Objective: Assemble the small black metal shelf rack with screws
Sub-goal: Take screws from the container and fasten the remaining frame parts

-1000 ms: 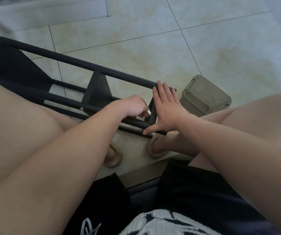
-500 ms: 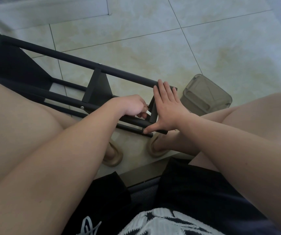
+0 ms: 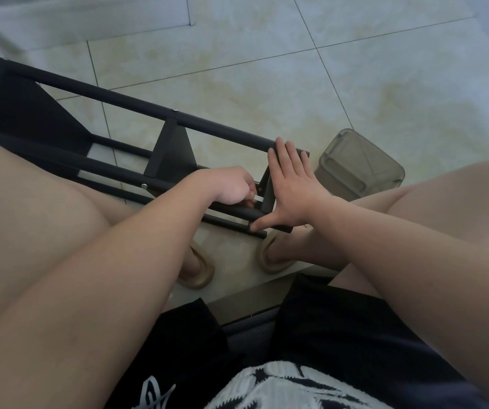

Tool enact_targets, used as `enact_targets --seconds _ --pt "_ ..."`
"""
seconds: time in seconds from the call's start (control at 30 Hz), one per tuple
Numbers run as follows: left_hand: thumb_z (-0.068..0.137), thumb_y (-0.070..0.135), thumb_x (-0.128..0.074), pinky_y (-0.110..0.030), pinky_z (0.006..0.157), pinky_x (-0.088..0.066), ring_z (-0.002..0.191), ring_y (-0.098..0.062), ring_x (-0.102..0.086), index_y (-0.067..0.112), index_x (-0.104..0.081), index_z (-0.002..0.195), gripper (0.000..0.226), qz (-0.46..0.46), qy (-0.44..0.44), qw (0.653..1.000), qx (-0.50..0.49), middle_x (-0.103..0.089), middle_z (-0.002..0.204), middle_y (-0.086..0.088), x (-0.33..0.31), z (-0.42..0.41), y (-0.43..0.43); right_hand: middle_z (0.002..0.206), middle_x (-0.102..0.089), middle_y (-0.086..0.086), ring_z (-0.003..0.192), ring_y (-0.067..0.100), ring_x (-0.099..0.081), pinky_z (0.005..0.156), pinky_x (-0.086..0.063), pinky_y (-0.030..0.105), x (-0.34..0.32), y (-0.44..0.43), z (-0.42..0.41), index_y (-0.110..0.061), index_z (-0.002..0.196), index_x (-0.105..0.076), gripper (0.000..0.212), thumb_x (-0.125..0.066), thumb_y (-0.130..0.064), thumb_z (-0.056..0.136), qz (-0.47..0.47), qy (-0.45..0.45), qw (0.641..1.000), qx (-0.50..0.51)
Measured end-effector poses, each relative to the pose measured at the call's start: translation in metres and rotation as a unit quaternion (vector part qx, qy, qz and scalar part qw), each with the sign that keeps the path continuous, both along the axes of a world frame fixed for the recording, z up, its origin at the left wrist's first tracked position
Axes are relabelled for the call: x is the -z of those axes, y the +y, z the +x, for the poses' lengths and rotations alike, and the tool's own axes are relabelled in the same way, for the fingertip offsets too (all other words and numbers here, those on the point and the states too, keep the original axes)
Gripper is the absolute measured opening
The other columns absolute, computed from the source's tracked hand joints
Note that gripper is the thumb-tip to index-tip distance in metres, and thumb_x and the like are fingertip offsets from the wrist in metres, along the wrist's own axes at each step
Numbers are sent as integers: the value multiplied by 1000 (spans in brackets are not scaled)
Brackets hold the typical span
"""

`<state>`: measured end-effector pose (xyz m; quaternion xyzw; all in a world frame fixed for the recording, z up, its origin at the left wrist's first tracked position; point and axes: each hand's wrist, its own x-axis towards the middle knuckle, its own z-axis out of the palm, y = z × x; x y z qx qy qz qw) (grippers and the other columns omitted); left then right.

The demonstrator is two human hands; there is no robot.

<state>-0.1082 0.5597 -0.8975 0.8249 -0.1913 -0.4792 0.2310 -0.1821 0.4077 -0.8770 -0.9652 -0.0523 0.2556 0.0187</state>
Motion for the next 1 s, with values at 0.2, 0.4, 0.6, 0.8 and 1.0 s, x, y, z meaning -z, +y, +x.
enact_targets --seconds 0.2,0.4,0.6,0.8,1.0 --pt "98 17 -55 -32 83 -43 87 -16 -57 28 -64 84 20 18 -19 999 34 -62 86 11 -3 0 0 163 30 18 151 34 28 124 11 51 -1 0 0 -2 157 18 161 -58 -97 52 -4 1 1000 0" --pt "98 17 -55 -33 86 -44 91 -19 -56 21 -66 98 11 29 -24 997 64 -59 86 12 -8 -2 0 163 31 17 151 34 28 124 11 51 -1 0 0 -2 157 19 161 -60 -97 52 -2 1 1000 4" --pt "99 18 -54 -31 84 -40 95 -20 -55 20 -67 107 15 36 -27 995 85 -57 87 11 -7 -3 -1 163 31 17 151 34 28 124 11 51 -2 1 0 -2 157 19 160 -60 -96 53 -4 2 1000 3" --pt "94 21 -64 -31 85 -44 91 -16 -60 23 -76 103 15 24 -64 996 50 -66 88 12 -9 6 3 163 31 17 151 33 28 124 11 50 -5 -1 2 -3 157 19 160 -61 -96 54 -2 7 1000 5" --pt "90 14 -64 -32 84 -49 92 -17 -64 25 -78 95 18 19 -72 997 37 -67 85 14 -9 7 1 163 31 17 151 33 28 124 12 50 -4 -1 2 -2 157 18 161 -61 -96 53 2 5 1000 5"
